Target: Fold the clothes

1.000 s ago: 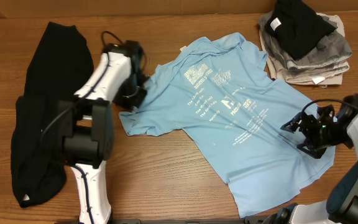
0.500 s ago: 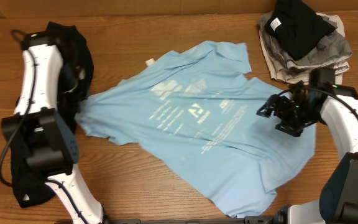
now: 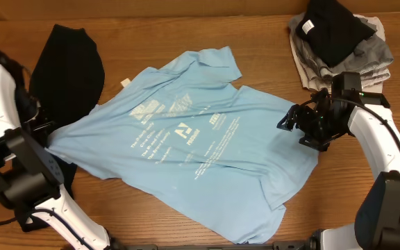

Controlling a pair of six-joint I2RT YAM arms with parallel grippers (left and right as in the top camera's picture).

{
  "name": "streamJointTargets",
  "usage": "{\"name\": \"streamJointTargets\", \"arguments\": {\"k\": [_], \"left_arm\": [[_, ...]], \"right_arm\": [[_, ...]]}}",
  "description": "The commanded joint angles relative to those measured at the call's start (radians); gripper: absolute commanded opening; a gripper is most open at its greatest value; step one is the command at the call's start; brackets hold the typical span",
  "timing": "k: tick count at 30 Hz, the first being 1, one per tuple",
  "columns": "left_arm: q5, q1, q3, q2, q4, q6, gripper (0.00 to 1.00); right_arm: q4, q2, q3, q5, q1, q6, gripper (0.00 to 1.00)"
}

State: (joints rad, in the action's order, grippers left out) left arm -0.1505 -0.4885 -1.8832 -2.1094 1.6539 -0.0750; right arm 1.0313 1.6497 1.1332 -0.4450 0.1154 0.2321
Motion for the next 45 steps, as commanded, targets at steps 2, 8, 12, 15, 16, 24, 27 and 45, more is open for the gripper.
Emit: {"name": "streamJointTargets", "arguments": {"k": [2,8,12,15,16,24,27,45], "left_arm": [[0.066,0.018,-0.053,0.025,0.006,0.022,0.53],[0.096,0.116,-0.142,0.025,0.015,0.101,0.75],[0.1,0.249,-0.266,0.025,0.011,0.181,0.79],[0.113,0.386,-0.338,0.025,-0.067,0.277,0.85],[0.132,0.455,-0.348,0.024,-0.136,0.348,0.93],[0.137,0.752,-0.345,-0.049,-0.52,0.603,1.0],[0.131,0.809,-0.345,-0.111,-0.647,0.642,1.0],[0.07,0.875,-0.345,-0.406,-1.004,0.709,0.96]], "right_arm": [[-0.008,0.002,0.028,-0.002,-0.004,0.004,0.87],[-0.009,0.002,0.028,0.004,-0.003,-0.001,0.9],[-0.008,0.002,0.034,0.011,-0.003,-0.004,0.9],[-0.008,0.002,0.05,0.011,-0.003,-0.004,0.9],[-0.004,0.002,0.065,0.01,-0.003,-0.018,0.9],[0.03,0.002,0.115,0.071,-0.003,-0.031,0.91],[0.034,0.002,0.115,0.089,-0.003,-0.031,0.92],[0.04,0.002,0.115,0.131,-0.003,-0.029,0.93]]}}
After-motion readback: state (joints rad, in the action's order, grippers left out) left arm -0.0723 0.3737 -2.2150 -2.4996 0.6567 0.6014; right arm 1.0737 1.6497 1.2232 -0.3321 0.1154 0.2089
